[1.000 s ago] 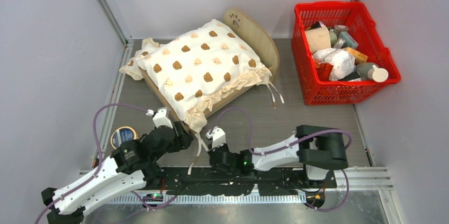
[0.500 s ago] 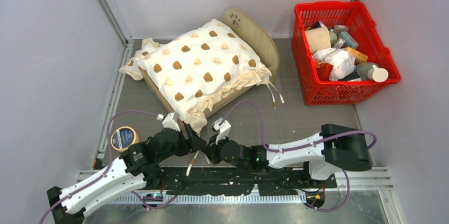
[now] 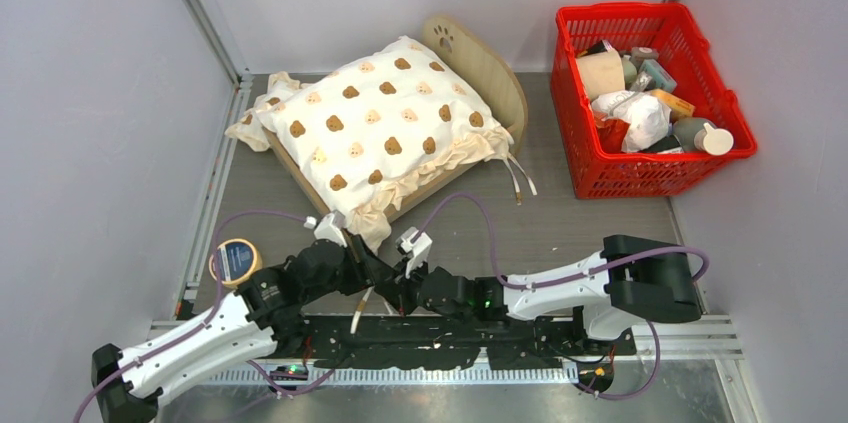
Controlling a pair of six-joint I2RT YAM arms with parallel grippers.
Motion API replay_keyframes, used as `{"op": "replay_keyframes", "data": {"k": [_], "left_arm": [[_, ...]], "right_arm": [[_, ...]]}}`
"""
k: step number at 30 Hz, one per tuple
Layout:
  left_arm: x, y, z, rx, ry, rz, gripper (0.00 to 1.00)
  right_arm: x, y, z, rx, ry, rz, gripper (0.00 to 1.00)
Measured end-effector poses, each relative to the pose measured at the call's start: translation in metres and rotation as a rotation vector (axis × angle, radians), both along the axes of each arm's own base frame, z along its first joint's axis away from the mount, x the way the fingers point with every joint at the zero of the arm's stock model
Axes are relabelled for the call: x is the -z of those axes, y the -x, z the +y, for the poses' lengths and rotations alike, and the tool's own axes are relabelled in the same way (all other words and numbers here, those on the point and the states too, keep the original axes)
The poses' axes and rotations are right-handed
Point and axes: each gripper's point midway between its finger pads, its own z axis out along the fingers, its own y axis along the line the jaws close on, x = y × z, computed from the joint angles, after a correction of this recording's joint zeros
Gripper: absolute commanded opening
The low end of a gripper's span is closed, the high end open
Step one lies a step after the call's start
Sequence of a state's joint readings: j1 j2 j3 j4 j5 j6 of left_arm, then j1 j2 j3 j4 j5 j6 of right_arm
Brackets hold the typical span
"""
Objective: Set up the pet bed
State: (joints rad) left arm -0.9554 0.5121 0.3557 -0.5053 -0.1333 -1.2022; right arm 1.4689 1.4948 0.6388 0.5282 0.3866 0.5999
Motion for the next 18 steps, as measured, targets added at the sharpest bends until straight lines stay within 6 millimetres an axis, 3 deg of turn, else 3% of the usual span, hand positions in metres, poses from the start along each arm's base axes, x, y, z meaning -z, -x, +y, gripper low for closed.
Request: {"op": "replay_keyframes", "data": {"k": [4, 5, 7, 10, 13, 18], "left_arm": [[0.001, 0.002, -0.001, -0.003, 0.007, 0.022, 0.07], [0.002, 0.002, -0.001, -0.006, 0.007, 0.026, 0.00], [0.002, 0.003, -0.001, -0.008, 0.008, 0.032, 0.00], [0.000, 0.003, 0.004, -0.015, 0.001, 0.022, 0.00], [-0.004, 0.001, 0.012, -0.041, -0.022, 0.006, 0.00], [-0.005, -0.001, 0.015, -0.054, -0.041, 0.003, 0.00]], "right_arm": [[-0.005, 0.004, 0.004, -0.024, -0.024, -0.004, 0.05], [-0.006, 0.005, 0.004, -0.028, -0.027, -0.006, 0.05], [-0.007, 0.005, 0.005, -0.030, -0.030, -0.007, 0.16], [-0.007, 0.004, 0.004, -0.020, -0.037, -0.004, 0.43], [0.000, 0.002, -0.007, 0.009, -0.053, 0.005, 0.50], [0.031, -0.007, -0.037, 0.084, -0.013, 0.006, 0.56]]}}
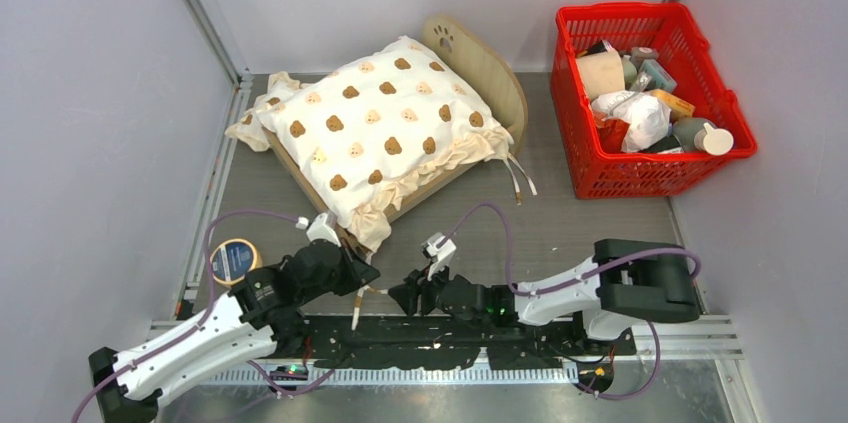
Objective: Set up the pet bed
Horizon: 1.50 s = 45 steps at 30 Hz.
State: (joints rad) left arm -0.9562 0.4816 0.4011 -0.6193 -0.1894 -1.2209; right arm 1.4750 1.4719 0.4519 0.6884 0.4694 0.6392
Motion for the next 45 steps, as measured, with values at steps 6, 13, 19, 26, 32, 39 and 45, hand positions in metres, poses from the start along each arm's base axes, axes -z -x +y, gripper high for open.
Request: {"op": "replay_keyframes", "data": {"k": [6, 13, 19, 26, 32, 39, 45], "left_arm": [[0.009, 0.002, 0.000, 0.015, -0.041, 0.025, 0.00], [0.008, 0.003, 0.000, 0.029, -0.045, 0.024, 0.00], [0.009, 0.004, 0.000, 0.030, -0.046, 0.025, 0.00], [0.010, 0.005, 0.002, 0.033, -0.061, 0.031, 0.00], [0.004, 0.004, -0.005, 0.047, -0.042, 0.027, 0.00], [0.000, 0.004, -0.005, 0.060, -0.062, 0.028, 0.00], [-0.007, 0.002, 0.000, 0.047, -0.077, 0.016, 0.00]], "right_arm": [[0.009, -0.001, 0.020, -0.029, -0.071, -0.041, 0.63], [0.033, 0.011, 0.047, -0.128, -0.131, -0.060, 0.67], [0.018, 0.016, 0.082, -0.171, -0.247, -0.076, 0.56], [0.027, 0.008, 0.080, -0.149, -0.265, -0.045, 0.05], [0.025, 0.001, 0.056, -0.122, -0.267, -0.026, 0.05], [0.035, -0.001, 0.051, -0.112, -0.257, 0.014, 0.57], [0.048, 0.004, 0.043, -0.119, -0.231, 0.035, 0.72]]}}
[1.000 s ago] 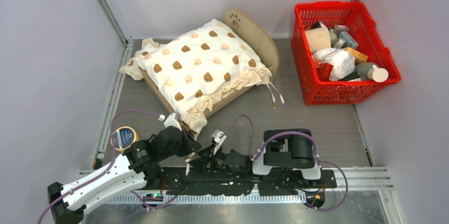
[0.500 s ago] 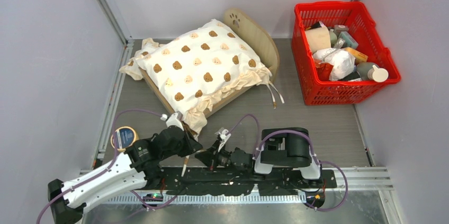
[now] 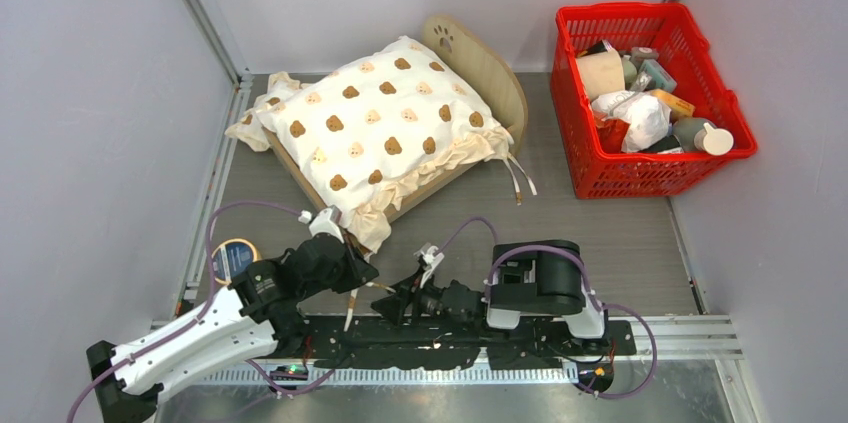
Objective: Set up the pet bed
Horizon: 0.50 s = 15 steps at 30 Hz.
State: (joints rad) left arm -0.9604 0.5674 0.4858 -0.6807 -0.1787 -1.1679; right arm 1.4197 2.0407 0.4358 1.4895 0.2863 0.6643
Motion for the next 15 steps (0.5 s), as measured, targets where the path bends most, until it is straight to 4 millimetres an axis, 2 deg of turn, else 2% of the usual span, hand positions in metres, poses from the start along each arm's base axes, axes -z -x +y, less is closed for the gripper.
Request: {"op": "replay_keyframes", "data": {"k": [4, 10, 15], "left_arm": [[0.001, 0.000, 0.001, 0.012, -0.015, -0.006, 0.00], [0.002, 0.002, 0.002, 0.040, -0.030, -0.010, 0.00], [0.003, 0.003, 0.001, 0.068, -0.037, -0.014, 0.00]], "right_arm": [[0.001, 0.002, -0.014, 0.014, 0.015, 0.008, 0.71], [0.002, -0.003, -0.021, 0.047, 0.017, 0.016, 0.67], [0.005, -0.016, -0.061, 0.160, 0.054, 0.017, 0.67]]}}
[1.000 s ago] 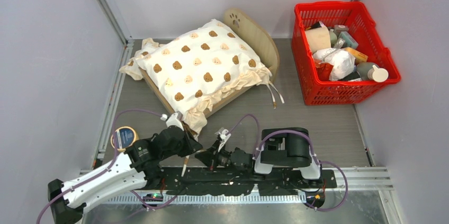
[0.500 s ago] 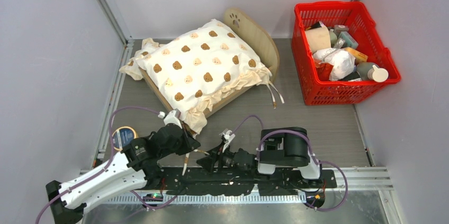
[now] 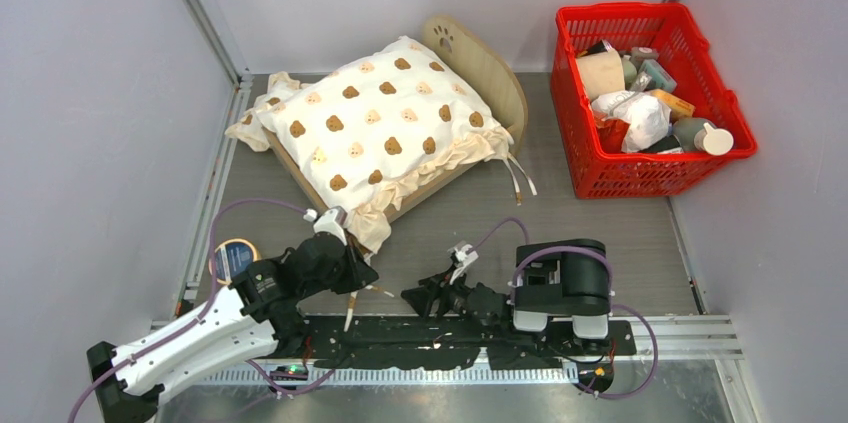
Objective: Set up the pet bed
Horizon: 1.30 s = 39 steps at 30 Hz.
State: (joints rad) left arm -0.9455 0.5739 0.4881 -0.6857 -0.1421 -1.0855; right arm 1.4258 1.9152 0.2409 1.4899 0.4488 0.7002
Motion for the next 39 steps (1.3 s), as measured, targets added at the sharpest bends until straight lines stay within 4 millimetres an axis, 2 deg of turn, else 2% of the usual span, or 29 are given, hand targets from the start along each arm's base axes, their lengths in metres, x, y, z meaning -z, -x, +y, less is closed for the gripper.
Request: {"op": "replay_keyframes", "data": {"k": [2, 6, 8, 14, 19, 20, 22, 23, 24, 25, 27, 29, 32, 34, 39], "left_arm": [[0.000, 0.001, -0.001, 0.021, -0.003, -0.003, 0.00], [-0.003, 0.004, -0.003, 0.062, -0.003, -0.011, 0.00], [-0.006, 0.004, -0.005, 0.078, 0.002, -0.019, 0.00], [-0.014, 0.004, -0.010, 0.102, 0.040, -0.035, 0.00], [-0.019, 0.003, -0.014, 0.118, 0.071, -0.044, 0.00], [-0.019, 0.003, -0.015, 0.120, 0.074, -0.043, 0.00], [-0.019, 0.002, -0.015, 0.120, 0.075, -0.043, 0.00], [-0.019, 0.001, -0.014, 0.116, 0.072, -0.045, 0.00], [-0.018, 0.001, -0.014, 0.115, 0.069, -0.045, 0.00], [-0.018, 0.000, -0.013, 0.112, 0.065, -0.047, 0.00], [-0.016, -0.004, -0.011, 0.100, 0.048, -0.053, 0.00], [-0.015, -0.002, -0.012, 0.108, 0.051, -0.046, 0.00], [-0.014, 0.000, -0.012, 0.121, 0.049, -0.037, 0.00], [-0.011, 0.002, -0.011, 0.122, 0.037, -0.026, 0.00], [0.004, 0.005, -0.001, 0.106, -0.033, 0.021, 0.00]], "right_arm": [[0.000, -0.005, -0.010, 0.033, 0.011, -0.006, 0.67], [-0.001, -0.010, -0.003, 0.036, 0.004, -0.013, 0.69], [-0.002, -0.011, 0.012, 0.011, -0.012, -0.013, 0.70], [-0.017, -0.002, 0.073, -0.130, -0.091, -0.035, 0.74], [-0.027, 0.011, 0.107, -0.242, -0.141, -0.054, 0.75], [-0.027, 0.013, 0.111, -0.255, -0.148, -0.056, 0.74], [-0.027, 0.014, 0.119, -0.270, -0.156, -0.057, 0.66], [-0.025, 0.014, 0.120, -0.272, -0.154, -0.055, 0.48], [-0.022, 0.015, 0.120, -0.275, -0.149, -0.053, 0.36], [-0.019, 0.016, 0.120, -0.276, -0.144, -0.052, 0.15], [-0.015, 0.017, 0.118, -0.270, -0.137, -0.038, 0.06], [-0.006, 0.014, 0.108, -0.241, -0.117, -0.014, 0.05], [0.007, 0.008, 0.082, -0.193, -0.074, 0.026, 0.05], [0.011, -0.003, 0.057, -0.142, -0.055, 0.058, 0.05], [0.013, -0.040, 0.023, -0.024, -0.058, 0.117, 0.05]]}}
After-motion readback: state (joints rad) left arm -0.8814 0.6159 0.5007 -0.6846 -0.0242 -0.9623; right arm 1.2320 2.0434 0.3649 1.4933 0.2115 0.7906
